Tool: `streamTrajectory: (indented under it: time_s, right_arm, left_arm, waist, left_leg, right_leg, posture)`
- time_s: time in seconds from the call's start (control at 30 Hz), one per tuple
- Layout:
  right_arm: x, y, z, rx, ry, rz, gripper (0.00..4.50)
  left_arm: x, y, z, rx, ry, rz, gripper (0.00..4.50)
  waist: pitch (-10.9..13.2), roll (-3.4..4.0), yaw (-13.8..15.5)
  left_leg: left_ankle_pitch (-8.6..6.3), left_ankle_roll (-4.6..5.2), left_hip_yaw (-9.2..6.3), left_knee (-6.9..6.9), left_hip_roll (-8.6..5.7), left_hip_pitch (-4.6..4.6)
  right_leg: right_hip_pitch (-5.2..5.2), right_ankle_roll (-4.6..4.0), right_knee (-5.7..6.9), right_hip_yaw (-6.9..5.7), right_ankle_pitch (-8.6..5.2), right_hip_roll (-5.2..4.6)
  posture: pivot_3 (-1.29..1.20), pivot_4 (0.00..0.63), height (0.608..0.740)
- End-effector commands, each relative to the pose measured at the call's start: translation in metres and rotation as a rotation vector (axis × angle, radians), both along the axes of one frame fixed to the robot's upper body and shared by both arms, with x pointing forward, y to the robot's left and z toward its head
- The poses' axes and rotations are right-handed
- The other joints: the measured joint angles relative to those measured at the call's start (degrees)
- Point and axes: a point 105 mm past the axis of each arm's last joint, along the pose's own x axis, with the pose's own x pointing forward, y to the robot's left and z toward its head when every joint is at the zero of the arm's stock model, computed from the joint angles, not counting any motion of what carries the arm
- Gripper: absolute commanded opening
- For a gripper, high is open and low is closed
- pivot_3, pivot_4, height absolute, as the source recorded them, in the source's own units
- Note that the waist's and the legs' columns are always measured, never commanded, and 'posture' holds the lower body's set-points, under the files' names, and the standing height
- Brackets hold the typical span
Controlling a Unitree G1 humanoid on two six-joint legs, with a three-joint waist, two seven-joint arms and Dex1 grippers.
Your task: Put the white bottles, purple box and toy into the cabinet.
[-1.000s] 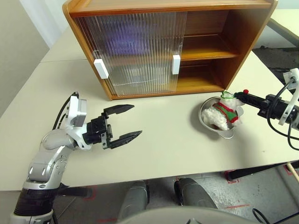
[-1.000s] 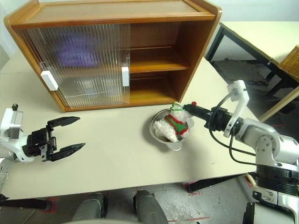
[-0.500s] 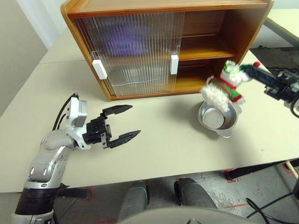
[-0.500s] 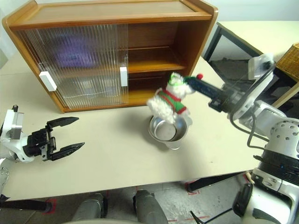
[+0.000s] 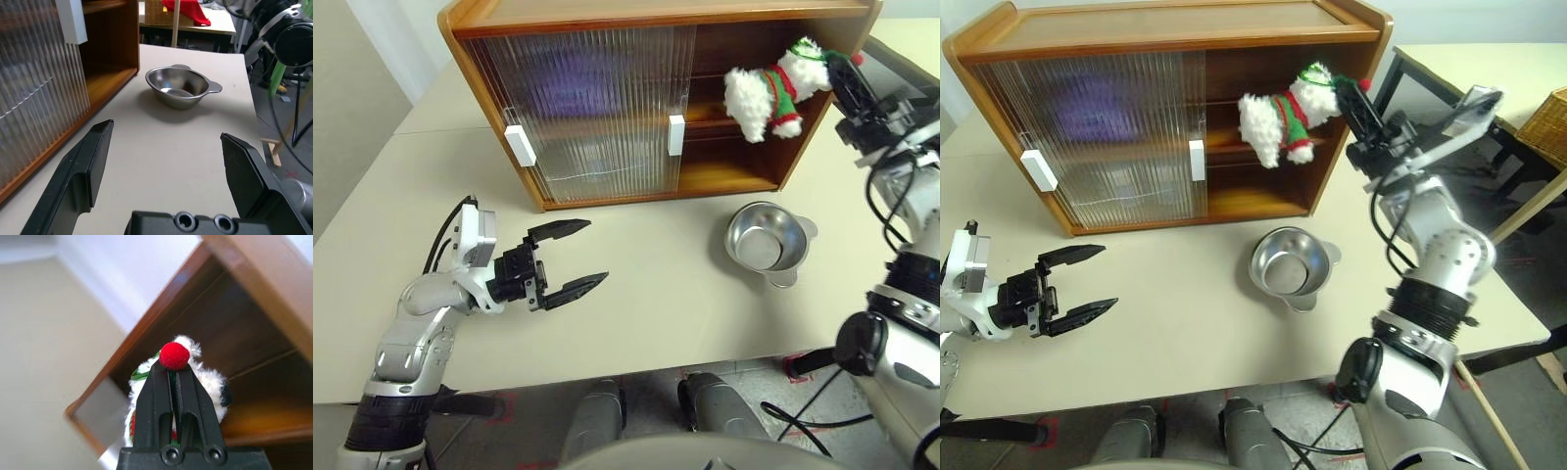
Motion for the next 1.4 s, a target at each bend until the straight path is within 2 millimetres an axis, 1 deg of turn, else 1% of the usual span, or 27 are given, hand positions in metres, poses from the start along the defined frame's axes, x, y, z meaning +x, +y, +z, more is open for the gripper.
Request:
streamTrajectory:
  time_s: [0.03,0.17,0.33,0.47,0.63,0.77,0.87,1.0,1.1,1.2,1.33,1.4]
  right_arm:
    - [0.008,0.004,0.0,0.028,-0.001,-0.068,0.03]
    - [0.018,0.009,-0.001,0.078,0.001,-0.127,0.03]
    - [0.028,0.016,-0.005,0.087,0.022,-0.187,0.03]
    - [0.037,0.025,-0.011,0.071,0.039,-0.224,0.03]
    - [0.054,0.041,-0.024,0.013,0.109,-0.276,0.03]
    - [0.063,0.044,-0.026,0.006,0.124,-0.306,0.03]
    - [0.074,0.047,-0.029,0.005,0.154,-0.334,0.03]
    - [0.085,0.045,-0.032,0.007,0.181,-0.382,0.03]
    - [0.09,0.046,-0.031,0.028,0.184,-0.389,0.03]
    - [0.092,0.053,-0.03,0.029,0.186,-0.365,0.03]
    - [0.09,0.059,-0.03,0.005,0.173,-0.329,1.03]
    - [0.088,0.058,-0.03,0.001,0.169,-0.33,1.8]
  left_arm:
    - [-0.001,0.0,-0.002,0.015,0.003,0.0,4.5]
    - [-0.003,0.001,-0.005,0.014,0.005,0.004,4.5]
    - [-0.003,0.002,-0.007,0.015,0.005,0.006,4.5]
    - [-0.003,0.002,-0.007,0.015,0.005,0.007,4.5]
    - [-0.004,0.003,-0.007,0.015,0.003,0.007,4.5]
    - [-0.005,0.002,-0.006,0.015,0.001,0.009,4.5]
    - [-0.006,0.002,-0.005,0.016,0.001,0.011,4.5]
    - [-0.006,0.001,-0.004,0.017,-0.001,0.013,4.5]
    - [-0.006,0.001,-0.004,0.019,-0.004,0.015,4.5]
    - [-0.006,0.002,-0.004,0.021,-0.002,0.019,4.5]
    - [-0.007,0.003,-0.005,0.023,-0.001,0.022,4.5]
    - [-0.006,0.002,-0.005,0.023,0.0,0.02,4.5]
  waist:
    - [0.0,0.01,0.0]
    - [0.0,0.02,0.0]
    - [0.0,0.03,0.0]
    - [0.0,0.04,-0.1]
    - [0.0,0.04,-0.3]
    - [0.0,0.04,-0.2]
    - [0.0,0.05,-0.2]
    - [0.0,0.05,-0.2]
    - [0.0,0.06,-0.1]
    - [0.0,0.07,0.0]
    - [0.0,0.07,0.0]
    - [0.0,0.08,0.0]
  left_leg:
    - [0.0,0.01,0.0,-0.01,0.01,0.0]
    - [-0.01,0.0,-0.03,-0.06,0.02,-0.05]
    - [-0.01,0.0,-0.03,-0.06,0.05,-0.12]
    - [-0.01,0.0,-0.03,-0.07,0.11,-0.16]
    - [-0.01,0.0,-0.02,-0.07,0.17,-0.23]
    - [-0.01,0.0,-0.02,-0.08,0.21,-0.25]
    - [-0.01,0.0,-0.01,-0.07,0.22,-0.31]
    - [0.0,0.01,-0.03,-0.1,0.34,-0.36]
    - [0.0,0.01,-0.04,-0.11,0.4,-0.46]
    - [0.0,0.0,-0.02,-0.09,0.46,-0.67]
    - [-0.01,0.0,0.05,-0.06,0.56,-0.69]
    - [0.0,0.0,0.06,-0.06,0.6,-0.68]
  right_leg:
    - [-0.02,-0.01,0.0,0.0,0.0,0.0]
    - [-0.08,-0.03,0.0,-0.02,0.0,-0.01]
    - [-0.17,-0.07,0.01,-0.01,0.01,-0.01]
    - [-0.24,-0.15,0.03,-0.03,0.06,-0.01]
    - [-0.4,-0.23,0.2,-0.02,0.08,0.0]
    - [-0.51,-0.32,0.42,-0.03,0.04,0.01]
    - [-0.66,-0.37,0.59,-0.03,0.01,0.01]
    - [-0.77,-0.46,0.66,-0.04,0.04,0.04]
    - [-0.87,-0.49,0.67,-0.07,0.04,0.06]
    - [-1.07,-0.44,0.68,-0.11,0.1,0.07]
    - [-1.07,-0.43,0.68,-0.13,0.15,0.09]
    - [-1.07,-0.47,0.68,-0.14,0.17,0.13]
  posture:
    - [-0.07,0.067,0.74]
    - [-0.06,0.066,0.74]
    - [-0.06,0.069,0.74]
    - [-0.06,0.069,0.74]
    - [-0.05,0.068,0.74]
    - [-0.05,0.067,0.74]
    - [-0.05,0.066,0.74]
    - [-0.04,0.062,0.74]
    - [-0.03,0.061,0.74]
    - [-0.03,0.059,0.74]
    - [-0.04,0.057,0.74]
    - [-0.04,0.059,0.74]
